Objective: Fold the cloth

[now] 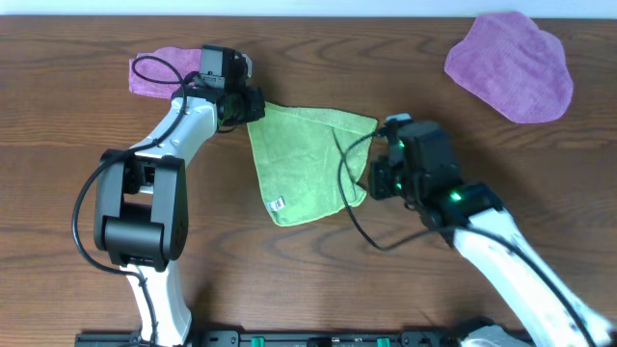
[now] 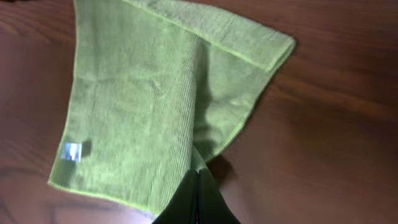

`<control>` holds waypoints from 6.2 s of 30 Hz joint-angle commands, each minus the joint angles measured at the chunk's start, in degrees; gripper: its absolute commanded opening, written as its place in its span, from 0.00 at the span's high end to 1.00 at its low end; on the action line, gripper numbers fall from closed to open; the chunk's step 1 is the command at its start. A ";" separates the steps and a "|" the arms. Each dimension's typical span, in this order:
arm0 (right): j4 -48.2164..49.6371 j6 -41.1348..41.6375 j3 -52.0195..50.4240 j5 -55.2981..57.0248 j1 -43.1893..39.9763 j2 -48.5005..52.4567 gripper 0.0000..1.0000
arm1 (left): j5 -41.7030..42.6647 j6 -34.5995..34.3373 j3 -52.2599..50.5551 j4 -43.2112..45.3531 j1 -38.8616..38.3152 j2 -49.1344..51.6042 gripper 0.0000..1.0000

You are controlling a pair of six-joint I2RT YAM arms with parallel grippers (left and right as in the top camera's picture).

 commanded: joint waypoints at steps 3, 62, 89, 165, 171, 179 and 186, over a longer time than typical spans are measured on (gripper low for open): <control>2.32 0.17 1.07 -2.71 0.55 5.92 0.99 | -3.67 0.00 1.20 0.72 0.17 0.44 0.94; 18.01 -6.54 20.59 -8.04 0.85 37.66 0.99 | -5.84 1.51 1.20 -3.65 1.01 0.44 0.94; 16.83 -8.63 26.80 -7.76 -2.05 45.42 0.98 | -5.81 1.22 1.20 -4.02 1.01 0.44 0.94; -11.17 -12.57 46.03 7.67 -1.60 38.64 0.99 | -15.67 -0.68 2.29 -22.53 -0.33 -11.63 0.00; -18.21 -11.06 46.03 7.72 -1.60 31.82 0.99 | -11.23 -0.68 2.27 -27.80 -3.10 -16.35 0.06; -22.95 -8.26 38.36 11.19 -1.66 16.06 0.99 | -12.33 -1.31 0.04 -33.40 -11.02 -24.00 0.16; -20.17 -6.84 22.67 11.96 -0.87 0.66 0.98 | -13.55 -4.07 -11.47 -32.13 -12.17 -33.90 0.16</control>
